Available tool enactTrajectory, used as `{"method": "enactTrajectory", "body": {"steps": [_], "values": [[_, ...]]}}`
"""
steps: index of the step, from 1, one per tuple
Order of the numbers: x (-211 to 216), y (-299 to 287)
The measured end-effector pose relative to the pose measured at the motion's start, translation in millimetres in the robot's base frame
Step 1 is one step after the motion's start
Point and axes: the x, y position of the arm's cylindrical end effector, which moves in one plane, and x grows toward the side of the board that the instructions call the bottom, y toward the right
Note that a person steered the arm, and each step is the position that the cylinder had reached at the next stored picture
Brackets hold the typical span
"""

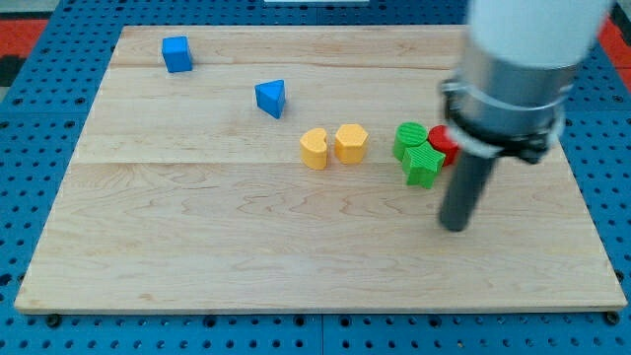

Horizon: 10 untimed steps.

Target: Move the green star to the top center of the board

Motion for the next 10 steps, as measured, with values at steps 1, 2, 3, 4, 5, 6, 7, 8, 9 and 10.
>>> {"method": "enactTrajectory", "body": {"steps": [1, 2, 3, 4, 5, 6, 7, 8, 9, 10], "values": [[-21, 22], [-57, 14], [-62, -35], [-61, -94], [-62, -132], [-50, -163], [-65, -192], [-61, -217], [-64, -204], [-64, -195]]}}
